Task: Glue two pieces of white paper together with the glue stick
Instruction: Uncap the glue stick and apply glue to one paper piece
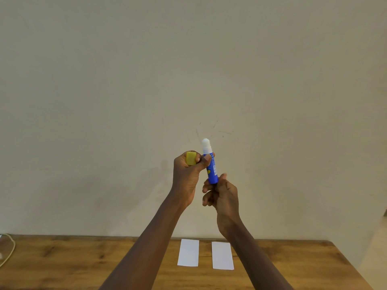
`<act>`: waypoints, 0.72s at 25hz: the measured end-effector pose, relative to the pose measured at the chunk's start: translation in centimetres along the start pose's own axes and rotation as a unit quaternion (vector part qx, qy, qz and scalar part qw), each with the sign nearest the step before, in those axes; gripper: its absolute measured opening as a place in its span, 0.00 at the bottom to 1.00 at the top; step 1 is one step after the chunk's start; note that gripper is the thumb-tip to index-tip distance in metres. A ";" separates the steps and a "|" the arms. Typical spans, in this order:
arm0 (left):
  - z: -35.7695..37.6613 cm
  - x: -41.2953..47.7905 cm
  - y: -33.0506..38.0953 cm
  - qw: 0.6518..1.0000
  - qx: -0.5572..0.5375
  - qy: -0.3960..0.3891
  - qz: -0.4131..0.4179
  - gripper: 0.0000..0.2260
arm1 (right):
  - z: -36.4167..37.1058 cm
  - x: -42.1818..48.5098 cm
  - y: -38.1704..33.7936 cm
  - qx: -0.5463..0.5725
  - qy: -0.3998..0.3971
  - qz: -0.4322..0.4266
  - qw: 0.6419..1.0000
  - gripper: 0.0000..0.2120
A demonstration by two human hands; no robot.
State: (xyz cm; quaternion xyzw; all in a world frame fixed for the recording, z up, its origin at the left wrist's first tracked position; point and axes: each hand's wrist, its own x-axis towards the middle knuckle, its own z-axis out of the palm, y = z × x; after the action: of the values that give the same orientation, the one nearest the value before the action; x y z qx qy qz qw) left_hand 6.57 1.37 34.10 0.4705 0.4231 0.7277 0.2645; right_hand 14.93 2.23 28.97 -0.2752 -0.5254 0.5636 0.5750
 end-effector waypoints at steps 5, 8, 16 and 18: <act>0.0 0.0 0.0 1.000 0.013 -0.004 0.007 0.15 | -0.1 -0.1 0.0 -0.019 -0.011 -0.023 1.000 0.10; 0.1 -0.3 -0.3 1.000 0.007 -0.006 0.002 0.15 | -0.3 -0.1 0.0 -0.007 -0.003 -0.009 1.000 0.16; -0.7 -0.7 -3.3 0.999 0.013 -0.007 -0.029 0.15 | -1.4 -0.1 2.9 -0.028 -0.022 -0.005 0.999 0.12; -1.3 -0.9 -5.2 0.998 0.016 -0.010 -0.053 0.14 | -1.8 0.1 4.4 -0.036 -0.043 0.007 0.998 0.09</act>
State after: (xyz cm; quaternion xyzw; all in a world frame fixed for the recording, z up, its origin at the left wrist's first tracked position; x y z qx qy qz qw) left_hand 5.72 2.75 28.95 0.4588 0.4569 0.7007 0.2995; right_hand 15.01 3.72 24.43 -0.2750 -0.5676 0.5593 0.5381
